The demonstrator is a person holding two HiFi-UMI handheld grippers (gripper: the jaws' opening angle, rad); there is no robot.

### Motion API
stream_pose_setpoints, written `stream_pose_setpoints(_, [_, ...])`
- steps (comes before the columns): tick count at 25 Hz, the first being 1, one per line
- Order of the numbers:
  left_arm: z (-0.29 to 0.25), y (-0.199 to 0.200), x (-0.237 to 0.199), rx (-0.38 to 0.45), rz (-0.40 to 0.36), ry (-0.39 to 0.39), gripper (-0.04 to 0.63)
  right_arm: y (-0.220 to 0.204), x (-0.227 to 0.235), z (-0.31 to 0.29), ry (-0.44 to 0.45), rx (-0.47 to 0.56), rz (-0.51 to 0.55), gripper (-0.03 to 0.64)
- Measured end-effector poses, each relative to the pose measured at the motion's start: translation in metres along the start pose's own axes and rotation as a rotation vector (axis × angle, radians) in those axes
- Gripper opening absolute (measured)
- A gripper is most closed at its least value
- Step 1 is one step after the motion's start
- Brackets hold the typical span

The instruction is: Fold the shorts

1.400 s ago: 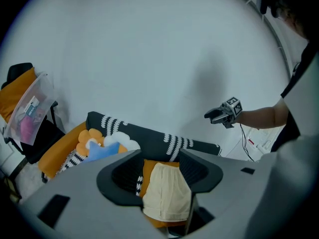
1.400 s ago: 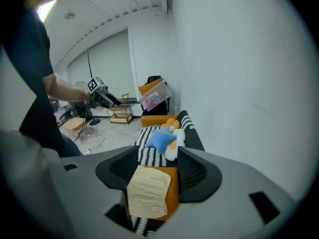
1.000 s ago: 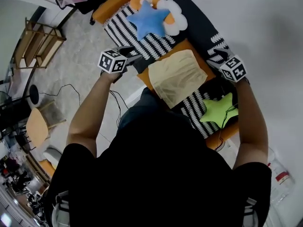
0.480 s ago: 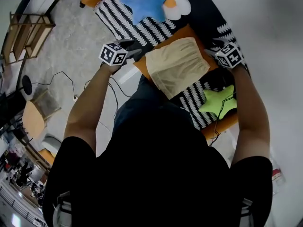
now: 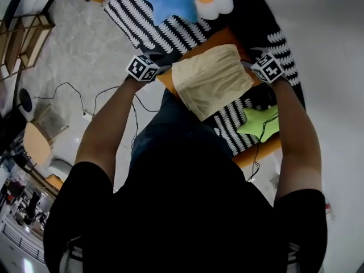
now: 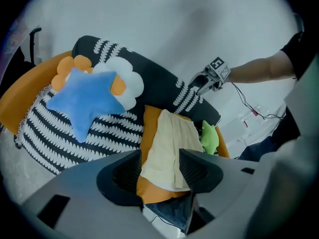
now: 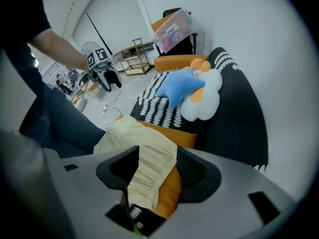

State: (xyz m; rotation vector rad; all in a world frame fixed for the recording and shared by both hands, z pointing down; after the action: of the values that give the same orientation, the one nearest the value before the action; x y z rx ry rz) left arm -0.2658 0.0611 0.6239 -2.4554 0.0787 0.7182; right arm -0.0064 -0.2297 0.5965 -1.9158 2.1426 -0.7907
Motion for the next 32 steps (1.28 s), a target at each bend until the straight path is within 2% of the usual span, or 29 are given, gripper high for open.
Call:
stream_pose_setpoints(4, [-0.020,-0.017,-0.011,-0.045,0.008,-0.036,0.255,-0.003,0.007,-0.026,0.019,-0.072,0.029,0.236])
stream_pose_setpoints(9, [-0.047,-0.030,-0.028,-0.104,-0.061,-0.080,0.255,0.004,0.017,-0.062,0.050,-0.136,0.089,0.230])
stream_pose_setpoints(16, [-0.090,-0.060,-0.037,-0.172,-0.071,-0.163,0.255,-0.001,0.033,-0.107,0.073,-0.210,0.178,0.225])
stream_pose_setpoints(21, [-0.123,-0.081,-0.044,-0.250,-0.127,-0.230,0.255,-0.016,0.037,-0.140,0.124,-0.295,0.202,0.225])
stream_pose_setpoints(26, [-0.156,-0.106,-0.047,-0.322,-0.206,-0.284,0.259,-0.037,0.041,-0.170,0.154,-0.360,0.283,0.217])
stream_pose_setpoints(29, [-0.164,-0.112,-0.045,-0.352,-0.247,-0.305,0.259,-0.043,0.040,-0.181,0.186,-0.425,0.372,0.207])
stream_pose_setpoints(32, [-0.169,-0.123,-0.043,-0.393,-0.289,-0.332,0.258,-0.044,0.039,-0.190,0.213,-0.482,0.407,0.205])
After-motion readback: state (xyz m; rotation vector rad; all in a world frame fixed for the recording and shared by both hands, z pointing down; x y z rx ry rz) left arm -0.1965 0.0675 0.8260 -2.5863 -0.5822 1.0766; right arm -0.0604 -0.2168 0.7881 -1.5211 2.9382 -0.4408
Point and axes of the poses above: the fingertips, and each gripper's own axes: z backward along the fingers, x to its right, y out of its top, the point moved 7 cm from there along z, backward along the fingers, and after that the axes turned 10 degrees about x, right-handed, at the moved point
